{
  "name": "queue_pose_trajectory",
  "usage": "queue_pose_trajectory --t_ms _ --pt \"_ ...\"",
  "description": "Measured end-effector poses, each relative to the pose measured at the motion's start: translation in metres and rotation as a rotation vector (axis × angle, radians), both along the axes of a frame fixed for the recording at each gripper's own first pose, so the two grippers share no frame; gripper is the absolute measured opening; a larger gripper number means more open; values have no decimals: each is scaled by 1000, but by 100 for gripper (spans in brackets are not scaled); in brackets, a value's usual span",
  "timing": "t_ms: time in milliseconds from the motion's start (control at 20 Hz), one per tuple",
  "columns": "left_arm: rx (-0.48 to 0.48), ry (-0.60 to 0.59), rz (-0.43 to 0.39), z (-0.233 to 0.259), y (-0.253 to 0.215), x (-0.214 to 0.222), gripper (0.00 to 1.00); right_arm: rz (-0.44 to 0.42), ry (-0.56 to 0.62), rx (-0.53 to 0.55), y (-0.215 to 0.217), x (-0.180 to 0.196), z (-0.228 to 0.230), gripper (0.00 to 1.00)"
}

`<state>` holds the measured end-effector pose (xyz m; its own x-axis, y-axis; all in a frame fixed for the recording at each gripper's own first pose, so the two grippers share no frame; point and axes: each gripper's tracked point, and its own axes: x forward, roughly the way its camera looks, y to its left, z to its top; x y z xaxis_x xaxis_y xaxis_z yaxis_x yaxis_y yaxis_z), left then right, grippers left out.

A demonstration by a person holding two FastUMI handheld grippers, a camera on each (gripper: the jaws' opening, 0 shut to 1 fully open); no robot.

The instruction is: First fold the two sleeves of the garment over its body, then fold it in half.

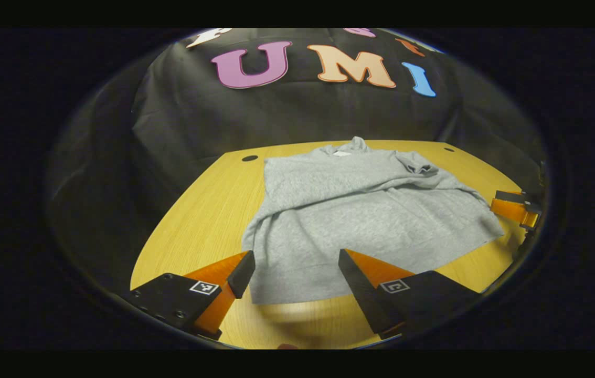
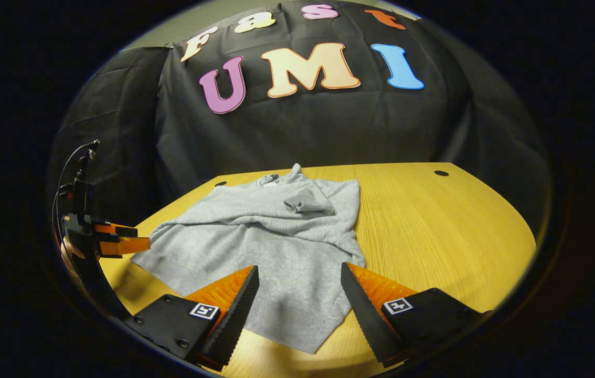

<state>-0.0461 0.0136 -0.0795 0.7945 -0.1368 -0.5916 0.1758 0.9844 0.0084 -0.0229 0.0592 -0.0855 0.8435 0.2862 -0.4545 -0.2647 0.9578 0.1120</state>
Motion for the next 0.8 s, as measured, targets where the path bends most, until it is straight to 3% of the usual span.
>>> queue_pose_trajectory --t_ms 450,500,700,800 --pt "-4 48 7 -22 6 -17 97 30 106 -91 8 -19 -37 98" --pt "-13 49 9 -22 5 -16 93 31 104 -103 9 -20 -37 98" --pt "-66 52 33 -26 5 -19 97 33 106 -136 8 -20 -40 98" --pt "-64 42 31 -27 3 -20 96 26 109 -123 7 -19 -39 92"
